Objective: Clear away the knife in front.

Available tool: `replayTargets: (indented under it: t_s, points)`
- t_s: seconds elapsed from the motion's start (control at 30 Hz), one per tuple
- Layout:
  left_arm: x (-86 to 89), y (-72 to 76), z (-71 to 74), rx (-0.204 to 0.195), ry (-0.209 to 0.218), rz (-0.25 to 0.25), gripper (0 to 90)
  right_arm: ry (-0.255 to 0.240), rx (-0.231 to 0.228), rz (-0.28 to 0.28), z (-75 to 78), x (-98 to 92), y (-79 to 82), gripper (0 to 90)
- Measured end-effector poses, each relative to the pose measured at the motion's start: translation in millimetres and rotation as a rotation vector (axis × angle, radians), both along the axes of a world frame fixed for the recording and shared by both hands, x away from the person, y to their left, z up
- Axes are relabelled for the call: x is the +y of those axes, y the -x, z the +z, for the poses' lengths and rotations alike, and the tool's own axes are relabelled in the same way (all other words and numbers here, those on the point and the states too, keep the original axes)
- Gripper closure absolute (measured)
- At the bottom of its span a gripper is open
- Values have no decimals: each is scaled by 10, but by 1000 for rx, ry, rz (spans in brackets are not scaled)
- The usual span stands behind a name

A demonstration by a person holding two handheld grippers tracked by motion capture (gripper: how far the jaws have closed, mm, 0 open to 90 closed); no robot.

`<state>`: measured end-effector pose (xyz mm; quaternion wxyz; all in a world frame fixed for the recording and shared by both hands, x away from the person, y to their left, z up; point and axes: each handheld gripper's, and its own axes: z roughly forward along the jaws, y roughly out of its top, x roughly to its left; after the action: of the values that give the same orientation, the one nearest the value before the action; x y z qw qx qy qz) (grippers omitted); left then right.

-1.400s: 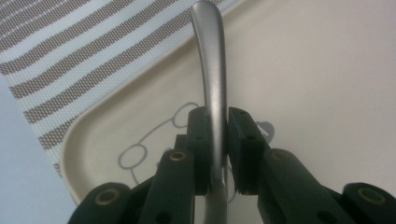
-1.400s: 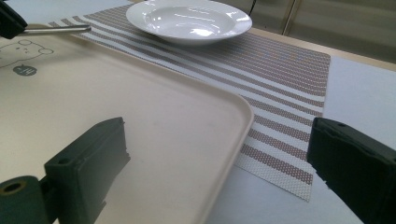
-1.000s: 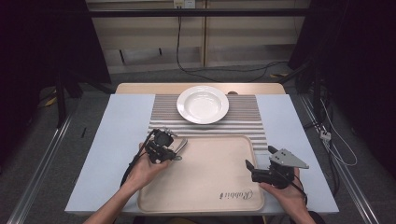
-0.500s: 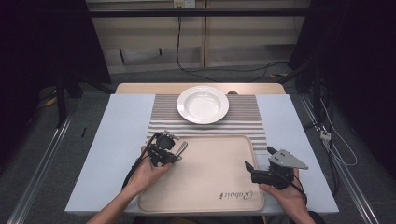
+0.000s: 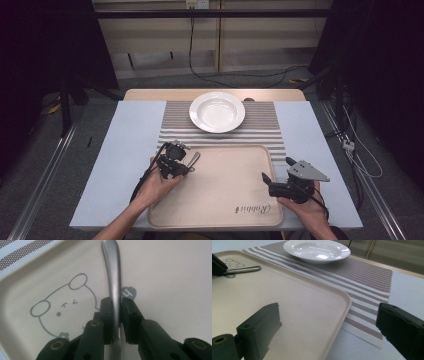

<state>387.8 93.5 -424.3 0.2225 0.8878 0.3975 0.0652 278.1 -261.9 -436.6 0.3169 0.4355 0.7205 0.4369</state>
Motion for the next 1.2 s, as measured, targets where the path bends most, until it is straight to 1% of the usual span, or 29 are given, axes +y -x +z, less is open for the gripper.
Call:
replayTargets:
  t_s: [0.2,0.33,0.47,0.5,0.6,0.63,0.7,0.77,0.8,0.83,0.87,0.97,1.0,1.03,1.07,1.1,1.13,1.17,1.2]
  points:
    - [10,22,-1,2,5,-1,797,2,-1,-1,1,2,3,58]
    - [23,17,-6,9,23,1,793,4,-2,-4,4,9,11,59]
    - [31,10,-2,14,19,-19,791,4,-1,-3,2,11,10,60]
    - [32,9,-2,7,15,-29,786,5,-1,-2,1,10,7,60]
    - [33,10,-1,3,13,-34,762,3,0,-3,1,9,6,61]
    - [35,15,-1,-17,10,-31,752,3,0,-3,1,8,7,61]
    - [35,29,-2,-41,5,-45,750,2,1,-2,2,8,10,61]
    - [34,34,3,-52,6,-48,733,1,1,0,2,7,11,62]
    - [40,34,16,-68,7,-51,717,1,1,-1,2,7,11,62]
    - [40,34,16,-68,7,-51,711,1,1,-1,3,7,11,62]
    - [46,33,22,-77,12,-53,711,1,1,-1,3,7,11,62]
    - [66,30,39,-86,25,-54,638,1,1,-2,3,7,12,62]
    - [70,28,38,-87,34,-51,638,1,1,-2,3,7,12,62]
    - [72,25,36,-89,39,-48,547,1,1,-2,4,8,13,62]
    - [74,18,34,-91,44,-47,547,1,1,-2,4,8,13,62]
    - [74,12,29,-87,51,-39,452,2,1,-2,4,8,13,62]
    - [75,5,25,-97,46,-26,390,2,1,-2,5,8,13,62]
    - [77,-6,24,-101,38,-12,390,2,1,-2,5,8,13,62]
    - [77,-15,16,-108,40,5,310,2,1,-2,5,8,12,62]
